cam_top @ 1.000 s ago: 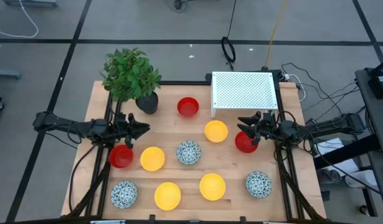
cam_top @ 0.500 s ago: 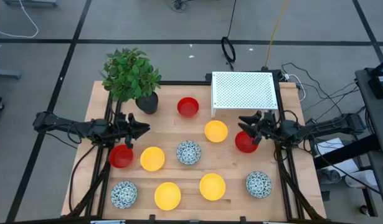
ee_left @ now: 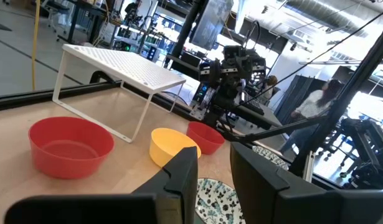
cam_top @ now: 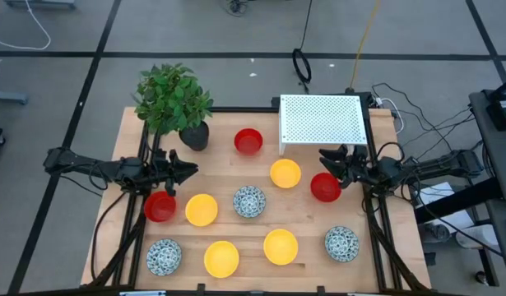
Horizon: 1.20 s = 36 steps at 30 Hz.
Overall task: Pick & Place Mini bowls
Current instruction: Put the red bowl on the shelf
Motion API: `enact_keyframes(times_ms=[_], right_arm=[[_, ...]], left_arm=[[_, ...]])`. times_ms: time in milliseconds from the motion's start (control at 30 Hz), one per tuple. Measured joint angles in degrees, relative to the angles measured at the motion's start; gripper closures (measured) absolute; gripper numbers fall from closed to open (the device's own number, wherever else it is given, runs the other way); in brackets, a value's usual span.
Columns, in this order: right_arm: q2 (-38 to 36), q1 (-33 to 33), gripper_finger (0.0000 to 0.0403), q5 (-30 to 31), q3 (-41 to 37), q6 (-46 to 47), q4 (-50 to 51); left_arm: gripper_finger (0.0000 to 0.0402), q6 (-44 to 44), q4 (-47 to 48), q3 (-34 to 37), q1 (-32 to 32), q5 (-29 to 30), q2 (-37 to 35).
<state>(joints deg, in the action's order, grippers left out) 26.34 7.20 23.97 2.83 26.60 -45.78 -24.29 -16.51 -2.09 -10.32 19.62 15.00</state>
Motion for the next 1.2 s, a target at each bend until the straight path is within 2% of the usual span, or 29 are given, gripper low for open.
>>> enact_keyframes(times_ms=[267,667,800,967,1067,1200], right_arm=[[0.0,0.0,0.0202,0.0,0.0,10.9,-0.5],[0.0,-0.1,0.0202,-0.3,0.0,10.2,-0.7],[0.0,-0.1,0.0202,-3.5,1.0,6.9,-0.2],[0.6,-0.1,0.0202,-7.6,7.1,2.7,13.5],[1.9,-0.1,0.0202,-7.9,12.5,-0.3,27.0],[4.7,-0.1,0.0202,-7.5,19.4,1.6,44.4]], left_arm=[[0.0304,0.0,0.0,0.0,0.0,0.0,0.0],[0.0304,0.0,0.0,0.0,0.0,0.0,0.0],[0.0304,0.0,0.0,0.0,0.0,0.0,0.0],[0.0304,0.0,0.0,0.0,0.0,0.0,0.0],[0.0304,0.0,0.0,0.0,0.0,0.0,0.0],[0.0304,0.0,0.0,0.0,0.0,0.0,0.0]])
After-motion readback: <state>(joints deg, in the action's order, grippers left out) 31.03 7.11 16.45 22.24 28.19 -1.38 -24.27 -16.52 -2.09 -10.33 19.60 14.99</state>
